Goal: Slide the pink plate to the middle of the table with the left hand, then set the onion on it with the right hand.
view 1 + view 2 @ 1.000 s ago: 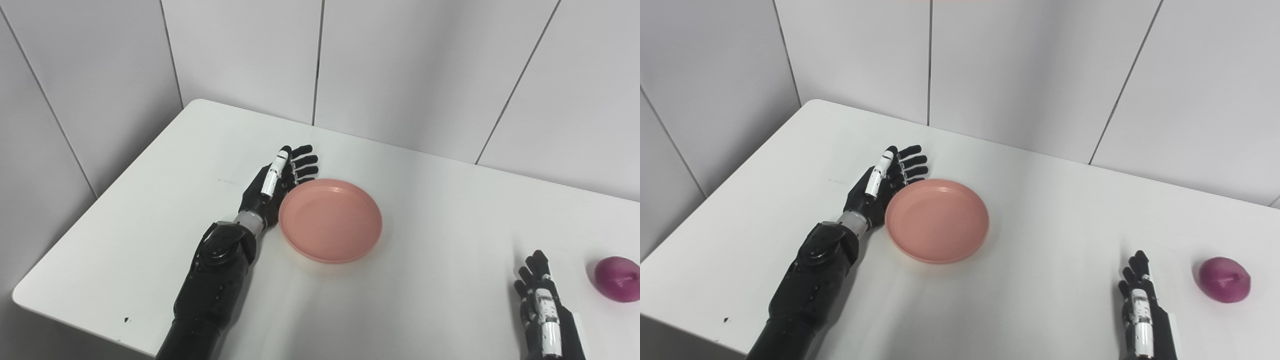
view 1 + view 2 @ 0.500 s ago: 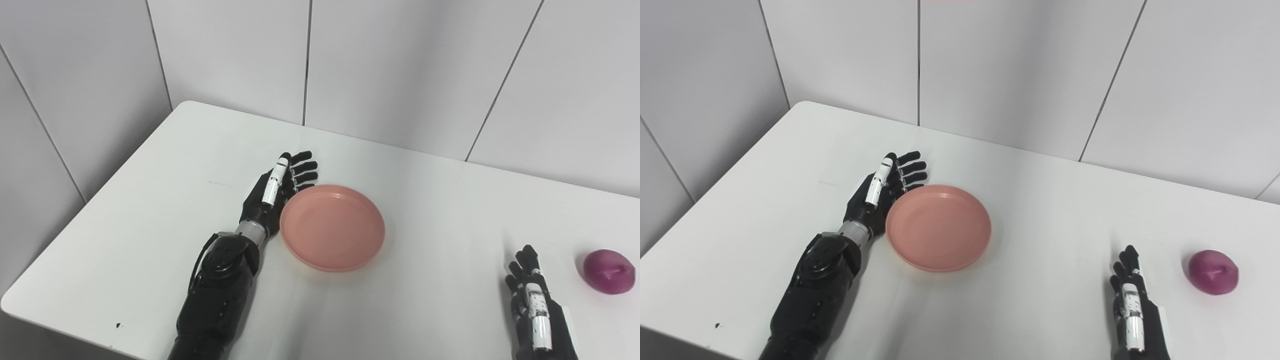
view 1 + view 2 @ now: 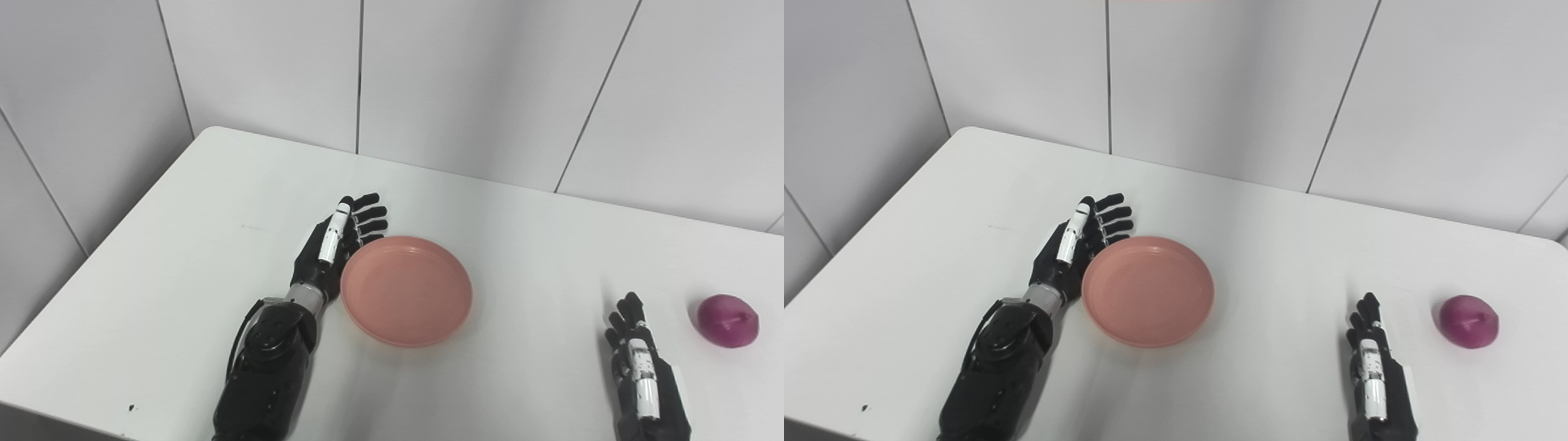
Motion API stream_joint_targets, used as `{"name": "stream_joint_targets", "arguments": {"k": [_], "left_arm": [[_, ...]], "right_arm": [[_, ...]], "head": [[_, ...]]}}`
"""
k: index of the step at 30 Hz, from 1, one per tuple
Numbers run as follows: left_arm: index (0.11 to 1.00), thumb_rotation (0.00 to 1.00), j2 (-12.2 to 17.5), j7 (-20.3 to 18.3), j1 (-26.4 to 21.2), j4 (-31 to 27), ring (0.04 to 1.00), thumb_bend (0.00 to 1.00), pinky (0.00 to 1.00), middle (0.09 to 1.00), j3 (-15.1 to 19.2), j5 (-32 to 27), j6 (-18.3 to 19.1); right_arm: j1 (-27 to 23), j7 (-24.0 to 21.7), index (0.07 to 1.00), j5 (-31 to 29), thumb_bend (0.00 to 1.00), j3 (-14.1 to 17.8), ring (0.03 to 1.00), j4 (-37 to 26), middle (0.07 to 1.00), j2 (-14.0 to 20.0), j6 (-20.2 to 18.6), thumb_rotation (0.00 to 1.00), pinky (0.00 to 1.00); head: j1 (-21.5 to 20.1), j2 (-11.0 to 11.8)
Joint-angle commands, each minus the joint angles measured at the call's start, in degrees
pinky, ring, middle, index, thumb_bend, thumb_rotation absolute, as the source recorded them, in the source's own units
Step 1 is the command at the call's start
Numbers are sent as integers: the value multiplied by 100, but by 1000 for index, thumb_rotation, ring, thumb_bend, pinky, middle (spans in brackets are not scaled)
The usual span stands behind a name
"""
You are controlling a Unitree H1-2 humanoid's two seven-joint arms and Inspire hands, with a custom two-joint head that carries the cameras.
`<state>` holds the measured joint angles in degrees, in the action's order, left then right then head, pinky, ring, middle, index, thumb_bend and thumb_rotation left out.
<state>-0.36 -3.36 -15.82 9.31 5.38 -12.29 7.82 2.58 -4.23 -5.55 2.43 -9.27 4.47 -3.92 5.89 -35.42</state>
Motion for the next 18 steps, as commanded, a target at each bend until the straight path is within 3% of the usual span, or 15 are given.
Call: {"name": "stream_joint_targets", "arguments": {"k": [1,18], "left_arm": [[740,1000,-20,22,-67,-174,751,367,709,759,-12,10,-11],[761,1000,-91,63,67,-361,766,368,728,773,-158,71,84]], "right_arm": [[-92,-8,1000,24,128,-32,1000,-75,1000,-21,193,1000,1000],[-123,104,1000,197,183,-119,1000,-40,1000,-108,185,1000,1000]], "head": [[0,7],[-517,-186]]}}
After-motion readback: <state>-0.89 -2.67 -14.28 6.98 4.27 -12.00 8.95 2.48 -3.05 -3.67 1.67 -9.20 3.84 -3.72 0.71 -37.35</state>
